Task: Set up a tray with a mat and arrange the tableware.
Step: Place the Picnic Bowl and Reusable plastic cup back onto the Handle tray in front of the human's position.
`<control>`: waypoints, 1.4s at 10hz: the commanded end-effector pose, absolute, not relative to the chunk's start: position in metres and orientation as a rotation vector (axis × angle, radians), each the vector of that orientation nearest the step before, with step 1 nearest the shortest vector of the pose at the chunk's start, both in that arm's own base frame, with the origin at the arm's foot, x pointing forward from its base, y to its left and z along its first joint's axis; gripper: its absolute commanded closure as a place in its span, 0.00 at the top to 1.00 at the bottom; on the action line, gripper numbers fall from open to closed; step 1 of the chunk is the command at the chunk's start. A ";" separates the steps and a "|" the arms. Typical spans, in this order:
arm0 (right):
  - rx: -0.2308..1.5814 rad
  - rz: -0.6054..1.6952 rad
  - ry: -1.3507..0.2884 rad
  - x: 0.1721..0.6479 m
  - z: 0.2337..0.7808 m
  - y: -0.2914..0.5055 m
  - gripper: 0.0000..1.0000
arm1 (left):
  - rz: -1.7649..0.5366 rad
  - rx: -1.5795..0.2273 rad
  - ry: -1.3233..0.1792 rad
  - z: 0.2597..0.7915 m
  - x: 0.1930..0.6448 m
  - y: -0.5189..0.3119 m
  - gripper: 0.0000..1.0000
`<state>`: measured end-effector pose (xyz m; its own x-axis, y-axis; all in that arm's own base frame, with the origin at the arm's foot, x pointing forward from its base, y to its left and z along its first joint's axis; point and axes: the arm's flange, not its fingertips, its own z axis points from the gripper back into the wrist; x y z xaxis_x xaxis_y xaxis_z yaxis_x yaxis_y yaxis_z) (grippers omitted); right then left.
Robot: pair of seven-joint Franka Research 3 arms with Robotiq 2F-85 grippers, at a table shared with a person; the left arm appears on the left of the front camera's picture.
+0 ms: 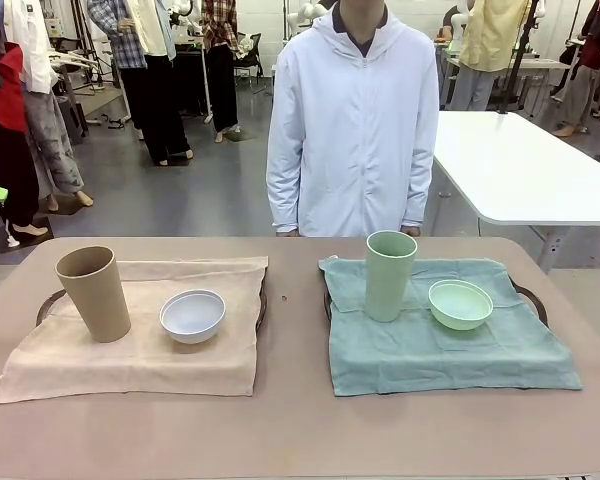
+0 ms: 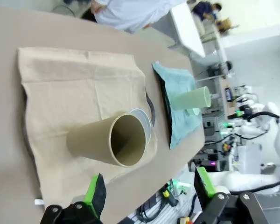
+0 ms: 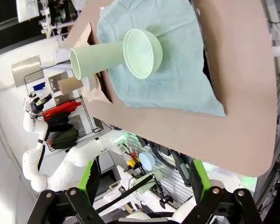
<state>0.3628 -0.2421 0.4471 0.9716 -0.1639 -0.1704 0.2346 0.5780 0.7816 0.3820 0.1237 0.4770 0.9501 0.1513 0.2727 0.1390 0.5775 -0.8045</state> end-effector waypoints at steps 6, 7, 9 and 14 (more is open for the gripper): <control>0.919 -0.239 0.083 0.360 0.447 -0.246 1.00 | 0.036 -0.975 -0.327 0.469 0.380 0.136 1.00; 0.919 -0.239 0.083 0.360 0.447 -0.246 1.00 | 0.036 -0.975 -0.327 0.469 0.380 0.136 1.00; 0.919 -0.239 0.083 0.360 0.447 -0.246 1.00 | 0.036 -0.975 -0.327 0.469 0.380 0.136 1.00; 0.919 -0.239 0.083 0.360 0.447 -0.246 1.00 | 0.036 -0.975 -0.327 0.469 0.380 0.136 1.00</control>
